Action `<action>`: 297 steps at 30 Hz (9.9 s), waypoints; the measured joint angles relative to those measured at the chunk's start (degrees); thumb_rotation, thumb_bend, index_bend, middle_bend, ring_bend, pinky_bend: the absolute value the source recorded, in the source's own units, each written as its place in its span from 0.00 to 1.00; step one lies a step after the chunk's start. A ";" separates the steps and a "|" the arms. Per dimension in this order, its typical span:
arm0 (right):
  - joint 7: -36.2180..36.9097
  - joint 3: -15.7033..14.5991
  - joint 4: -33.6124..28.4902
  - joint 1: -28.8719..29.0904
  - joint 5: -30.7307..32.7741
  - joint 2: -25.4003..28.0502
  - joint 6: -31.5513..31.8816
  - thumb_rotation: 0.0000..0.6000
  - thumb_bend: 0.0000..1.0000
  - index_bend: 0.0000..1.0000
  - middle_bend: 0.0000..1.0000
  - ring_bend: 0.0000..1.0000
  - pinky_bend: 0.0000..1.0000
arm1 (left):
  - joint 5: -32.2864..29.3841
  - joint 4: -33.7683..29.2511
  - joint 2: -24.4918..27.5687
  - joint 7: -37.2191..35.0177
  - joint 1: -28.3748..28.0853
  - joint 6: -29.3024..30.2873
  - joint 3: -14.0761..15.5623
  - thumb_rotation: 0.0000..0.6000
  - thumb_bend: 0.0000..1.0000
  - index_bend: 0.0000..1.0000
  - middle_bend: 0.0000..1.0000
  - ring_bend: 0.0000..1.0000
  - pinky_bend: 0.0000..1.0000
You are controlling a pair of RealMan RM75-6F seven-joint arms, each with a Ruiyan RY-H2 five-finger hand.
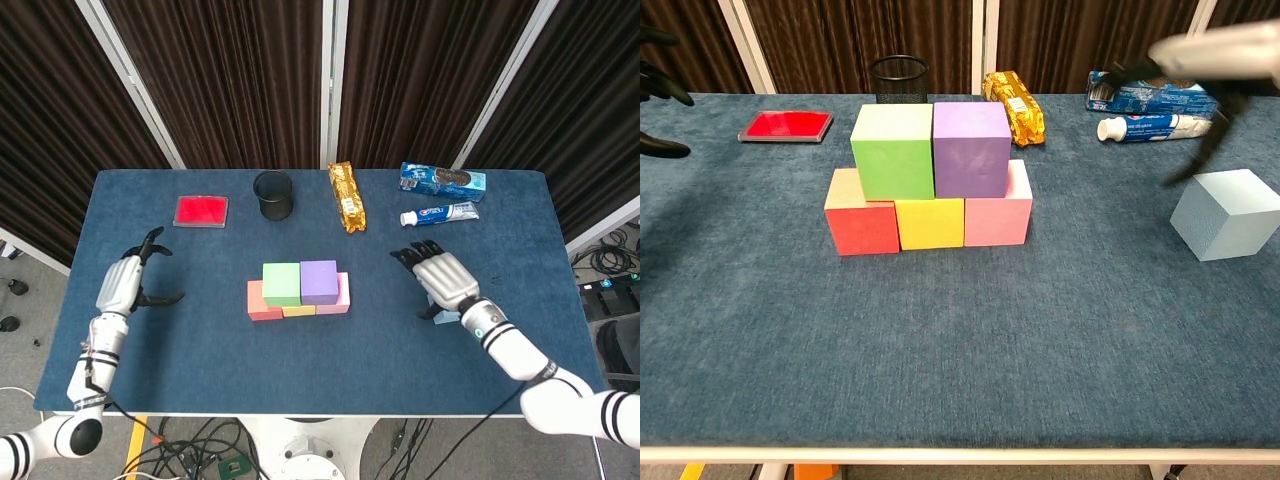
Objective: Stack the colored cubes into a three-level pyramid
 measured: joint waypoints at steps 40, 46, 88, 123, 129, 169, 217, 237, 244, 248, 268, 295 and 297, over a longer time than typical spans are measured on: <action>-7.44 -0.06 3.01 -8.43 -3.27 -0.76 8.58 1.00 0.16 0.00 0.57 0.05 0.00 | -0.79 2.90 -3.03 1.14 -0.57 0.96 -0.93 1.00 0.09 0.04 0.29 0.17 0.15; -5.84 3.55 -5.64 -9.00 -3.87 5.36 11.93 1.00 0.16 0.00 0.58 0.05 0.00 | -0.58 2.31 -1.08 2.46 2.36 5.24 -0.53 1.00 0.09 0.04 0.29 0.17 0.15; 49.84 17.22 18.37 -1.70 -16.79 -29.78 18.45 1.00 0.12 0.00 0.56 0.08 0.00 | 5.11 16.23 -5.20 -2.43 7.14 11.60 0.00 1.00 0.07 0.04 0.29 0.17 0.15; 65.11 15.42 35.96 -1.96 -21.59 -42.80 21.66 1.00 0.10 0.00 0.53 0.08 0.00 | 8.12 23.38 -8.03 -6.14 8.49 13.19 -0.27 1.00 0.06 0.04 0.29 0.17 0.15; 65.40 15.11 36.81 -1.99 -21.98 -43.38 21.77 1.00 0.08 0.00 0.48 0.06 0.00 | 8.21 23.74 -8.03 -6.50 8.74 13.15 -0.31 1.00 0.06 0.04 0.29 0.17 0.15; 24.24 21.38 1.23 11.54 -1.53 -3.06 -10.56 1.00 0.00 0.00 0.11 0.00 0.00 | 5.94 13.88 -2.77 -6.47 8.99 9.56 -1.72 1.00 0.06 0.04 0.28 0.17 0.15; -0.08 7.35 -2.93 38.27 31.94 0.05 -8.47 1.00 0.09 0.00 0.52 0.01 0.00 | 5.88 13.04 -2.37 -6.10 8.77 8.95 -1.07 1.00 0.06 0.04 0.28 0.17 0.15; -1.11 8.43 -3.21 37.23 33.63 -1.40 -7.05 1.00 0.10 0.00 0.54 0.01 0.00 | 5.96 13.44 -2.34 -6.51 8.83 8.56 -0.68 1.00 0.06 0.04 0.28 0.17 0.15; -1.87 8.41 -2.64 37.46 34.43 -1.73 -7.47 1.00 0.10 0.00 0.54 0.01 0.00 | 6.04 13.68 -2.38 -6.88 8.86 8.52 -0.65 1.00 0.06 0.04 0.28 0.17 0.15; -1.87 8.56 -2.59 37.32 34.26 -1.77 -7.72 1.00 0.10 0.00 0.54 0.01 0.00 | 6.14 13.78 -2.42 -6.91 8.78 8.44 -0.61 1.00 0.06 0.04 0.28 0.17 0.15; -1.07 8.91 -0.78 37.02 32.89 -2.11 -10.46 1.00 0.14 0.00 0.54 0.01 0.00 | 6.55 15.30 -2.79 -6.86 8.45 7.82 -0.16 1.00 0.06 0.04 0.27 0.17 0.14; 2.18 9.39 0.32 35.88 29.59 -1.69 -13.37 1.00 0.05 0.00 0.17 0.00 0.00 | 6.34 15.39 -2.88 -6.61 8.10 7.68 -0.45 1.00 0.06 0.04 0.27 0.17 0.14; 2.71 9.65 0.24 35.56 29.08 -1.56 -13.37 1.00 0.04 0.00 0.16 0.00 0.00 | 6.35 15.23 -2.82 -6.63 8.09 7.73 -0.51 1.00 0.06 0.04 0.27 0.17 0.14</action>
